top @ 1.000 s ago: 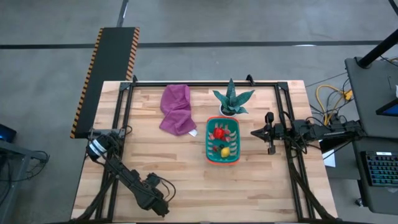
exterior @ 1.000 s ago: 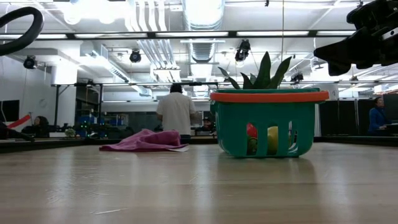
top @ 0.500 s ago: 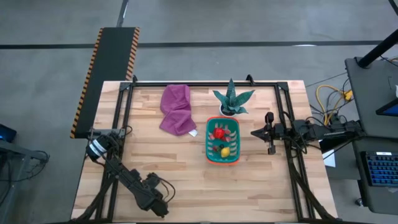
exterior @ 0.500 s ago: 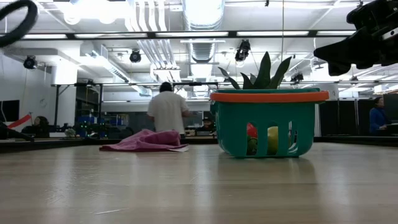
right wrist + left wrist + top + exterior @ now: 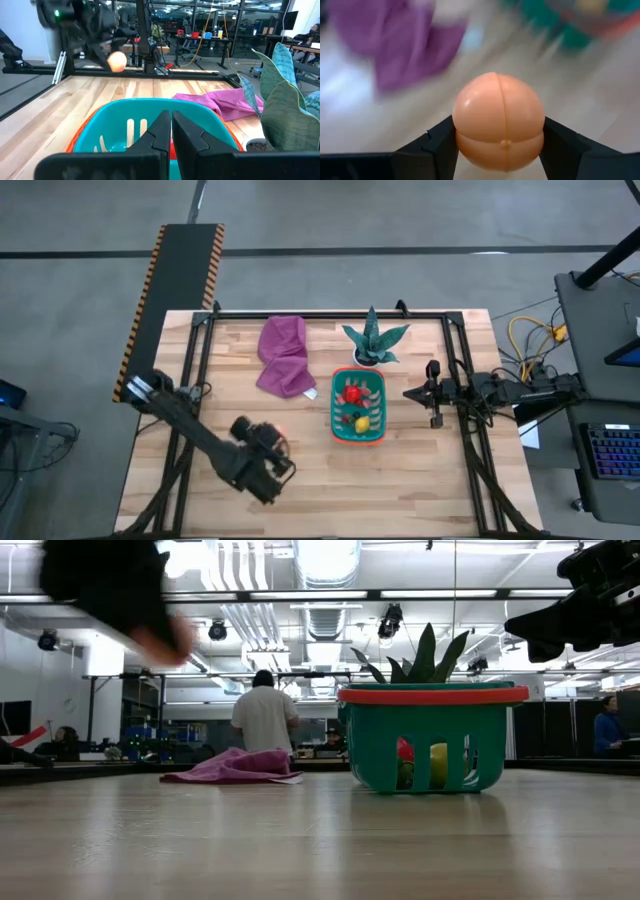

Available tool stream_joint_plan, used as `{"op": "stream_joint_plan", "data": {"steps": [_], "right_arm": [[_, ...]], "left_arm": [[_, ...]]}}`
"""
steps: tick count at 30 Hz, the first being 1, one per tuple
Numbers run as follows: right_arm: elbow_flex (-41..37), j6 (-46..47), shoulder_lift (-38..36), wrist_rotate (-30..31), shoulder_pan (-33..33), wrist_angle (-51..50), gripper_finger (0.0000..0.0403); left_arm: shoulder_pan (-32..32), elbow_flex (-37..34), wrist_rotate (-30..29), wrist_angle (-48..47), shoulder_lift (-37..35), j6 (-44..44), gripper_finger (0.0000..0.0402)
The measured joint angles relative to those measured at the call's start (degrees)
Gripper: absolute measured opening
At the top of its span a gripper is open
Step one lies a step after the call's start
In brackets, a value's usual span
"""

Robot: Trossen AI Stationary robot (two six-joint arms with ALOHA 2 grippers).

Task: Pick and placing Produce into tupperware
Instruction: Put the pink peach into the blue basket

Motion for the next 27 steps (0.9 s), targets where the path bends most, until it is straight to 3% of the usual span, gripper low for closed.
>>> {"op": "stream_joint_plan", "data": {"steps": [2, 5, 9, 13, 16, 22, 27], "right_arm": [[0.0, 0.0, 0.0, 0.0, 0.0, 0.0, 0.0009], [0.0, 0.0, 0.0, 0.0, 0.0, 0.0, 0.0009], [0.0, 0.0, 0.0, 0.0, 0.0, -0.1, 0.0009], [0.0, 0.0, 0.0, 0.0, 0.0, -0.1, 0.0009], [0.0, 0.0, 0.0, 0.0, 0.0, -0.2, 0.0009], [0.0, 0.0, 0.4, 0.0, 0.0, -0.3, 0.0009], [0.0, 0.7, 0.7, 0.0, 0.0, -0.9, 0.0009]], "left_arm": [[2.6, -0.2, -6.4, 7.8, -1.9, 9.0, 0.0201], [7.3, -0.2, -8.2, 20.9, -3.3, 26.4, 0.0201], [14.2, -0.2, -7.5, 37.3, -3.3, 47.8, 0.0201], [20.7, -0.6, -0.5, 49.9, -2.4, 62.4, 0.0201], [24.8, -0.6, 4.2, 54.6, -0.6, 66.9, 0.0201], [29.8, -0.8, 13.8, 59.1, 5.1, 68.1, 0.0201], [30.6, 0.3, 17.5, 60.6, 9.4, 69.0, 0.0202]]}}
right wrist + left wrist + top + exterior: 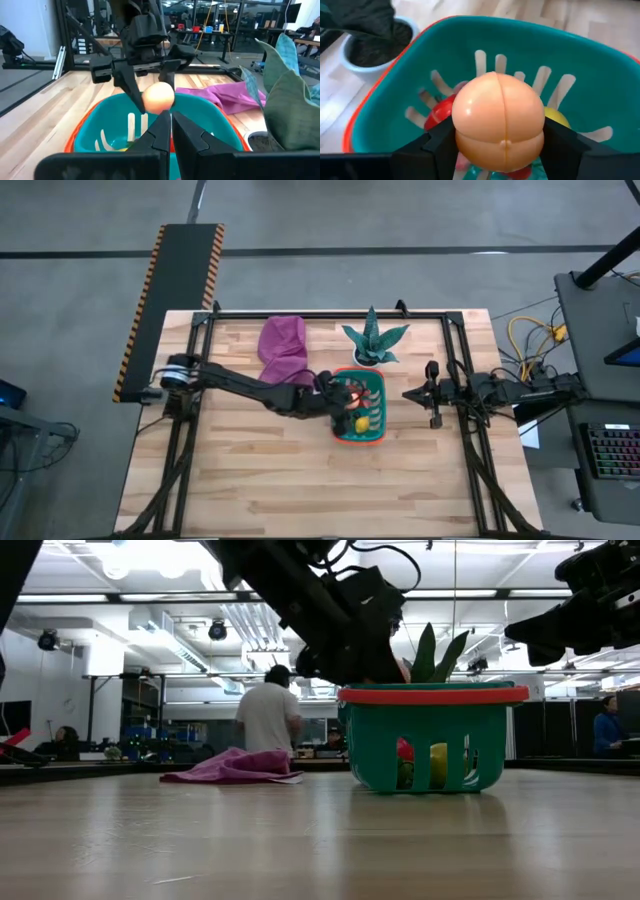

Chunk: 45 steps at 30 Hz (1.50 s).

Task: Pick and placing Produce into tupperware
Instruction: Put the pink peach into the blue basket, then return to Home Position

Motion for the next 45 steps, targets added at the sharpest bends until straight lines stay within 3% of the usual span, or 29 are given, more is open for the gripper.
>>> {"op": "stream_joint_plan", "data": {"steps": [10, 17, 19, 23, 25, 28, 38, 40, 45], "right_arm": [[0.0, 0.3, 0.0, 0.0, 0.0, -0.1, 0.0009], [0.0, 0.3, 0.0, 0.0, 0.0, -0.2, 0.0009], [0.0, 0.3, 0.0, 0.0, 0.0, -0.2, 0.0009], [0.0, 0.2, 0.0, 0.0, 0.0, -0.2, 0.0009], [0.0, 0.2, 0.0, 0.0, 0.0, -0.2, 0.0009], [0.0, 0.4, 0.0, 0.0, 0.0, -0.6, 0.0009], [0.0, 1.4, 0.9, 0.0, 0.0, -0.9, 0.0009], [0.0, 1.4, 1.1, 0.0, 0.0, -0.9, 0.0009], [0.0, 1.4, 1.1, 0.0, 0.0, -0.9, 0.0009]], "left_arm": [[0.0, -0.2, 4.5, 2.6, 0.5, 0.0, 0.0265], [0.1, -0.2, 5.4, 4.6, 0.5, 0.0, 0.0280], [0.1, -0.1, 6.9, 10.9, 0.5, 0.5, 0.0280], [-0.3, -0.1, 10.6, 33.1, 0.5, 9.8, 0.0277], [-1.1, 0.0, 10.6, 41.0, 0.1, 16.8, 0.0266], [-1.9, -0.2, 10.8, 41.7, -3.8, 25.0, 0.0232], [-4.0, -9.2, 10.5, 14.2, -30.3, 27.4, 0.0025], [-4.0, -12.8, 9.8, 12.6, -37.1, 27.5, 0.0008], [-4.1, -26.6, 0.6, 13.4, -53.7, 27.0, 0.0006]]}}
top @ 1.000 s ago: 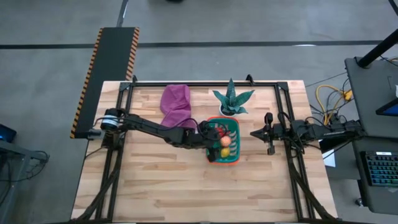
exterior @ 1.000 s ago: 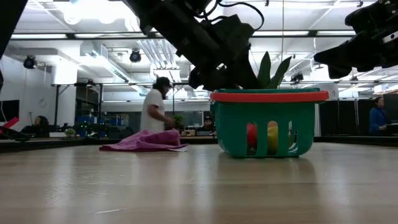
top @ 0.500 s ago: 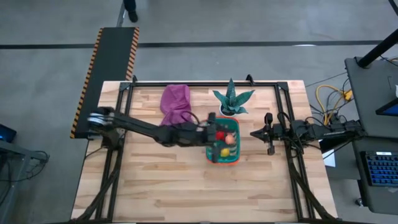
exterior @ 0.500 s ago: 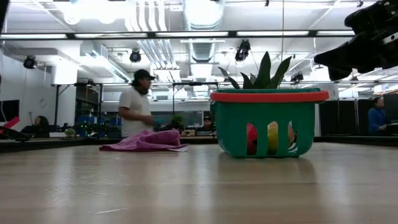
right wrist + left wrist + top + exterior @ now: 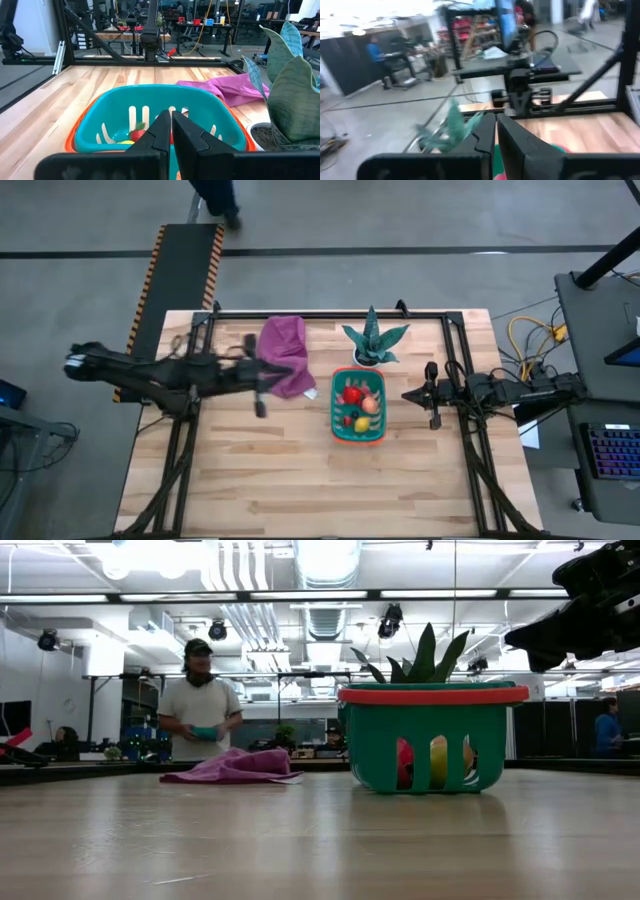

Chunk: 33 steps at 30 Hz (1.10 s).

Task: Pick and placing Produce into tupperware
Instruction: Return to Home Position

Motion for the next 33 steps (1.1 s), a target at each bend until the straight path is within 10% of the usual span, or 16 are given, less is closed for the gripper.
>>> {"op": "stream_joint_plan", "data": {"steps": [8, 15, 22, 28, 33], "right_arm": [[0.0, -0.1, 0.0, 0.0, 0.0, 0.0, 0.0009], [0.0, -1.0, 0.0, 0.0, 0.0, 0.1, 0.0009], [0.0, -0.7, 0.0, 0.0, 0.0, 0.1, 0.0009], [0.0, 1.8, 0.0, 0.0, 0.0, 0.1, 0.0009], [0.0, 0.9, 0.1, 0.0, 0.0, 0.4, 0.0009]], "left_arm": [[-0.3, -23.7, -2.1, 12.8, -20.4, -0.1, 0.0000], [0.4, -37.8, -0.8, 26.3, -23.3, 0.2, 0.0000], [3.4, -37.9, -6.7, 15.9, -27.4, 5.9, 0.0000], [3.6, -38.0, -6.3, -1.8, -45.1, 3.9, 0.0000], [3.6, -39.8, 3.4, -10.8, -54.0, 1.0, 0.0000]]}}
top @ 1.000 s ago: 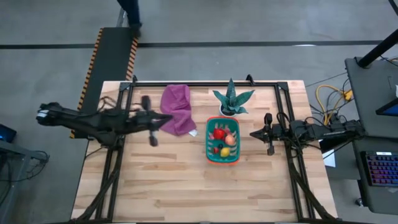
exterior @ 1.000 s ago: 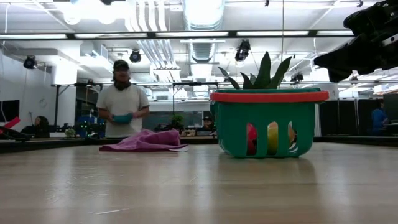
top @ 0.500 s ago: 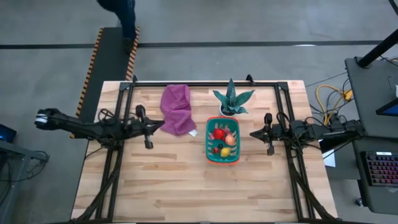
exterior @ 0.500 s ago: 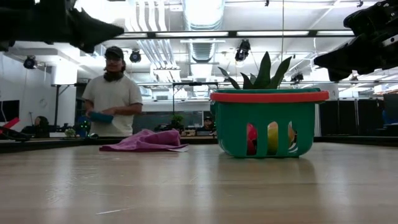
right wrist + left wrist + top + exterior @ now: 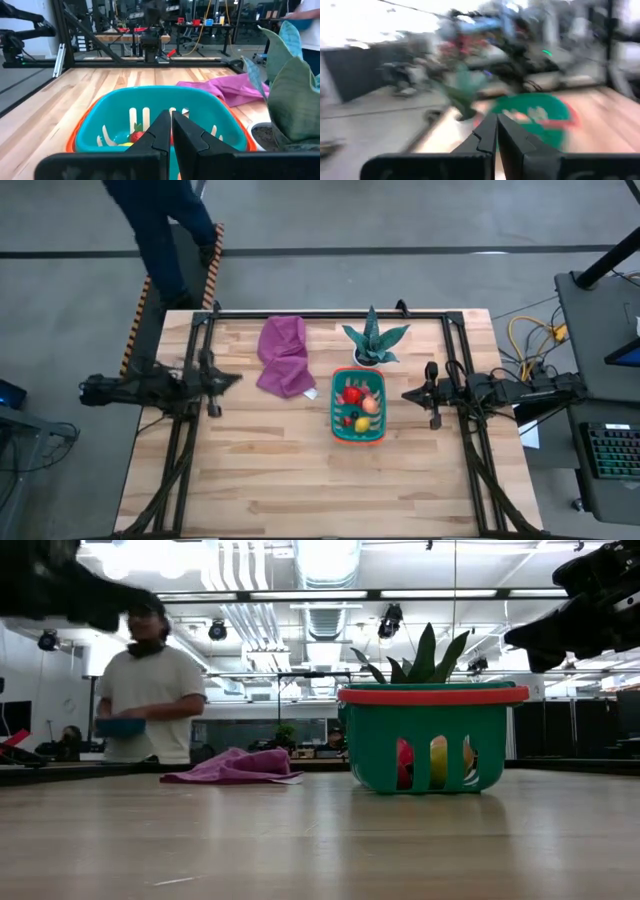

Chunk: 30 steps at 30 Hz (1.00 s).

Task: Pick and placing Produce into tupperware
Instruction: Return to Home Position

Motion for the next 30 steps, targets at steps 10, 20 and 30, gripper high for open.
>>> {"op": "stream_joint_plan", "data": {"steps": [10, 20, 30], "right_arm": [[-0.1, -0.4, 0.1, 1.5, 0.0, 2.7, 0.0009], [0.2, -1.1, 0.7, 1.1, 0.0, 4.2, 0.0009], [-0.3, 1.2, -1.2, 0.0, 0.0, -0.2, 0.0009]], "left_arm": [[0.1, -5.5, 11.6, 1.1, 0.2, -8.5, 0.0000], [0.2, -9.1, 11.3, 4.3, -0.1, -8.6, 0.0000], [0.2, -9.1, 11.5, 3.9, 0.3, -8.3, 0.0000]]}}
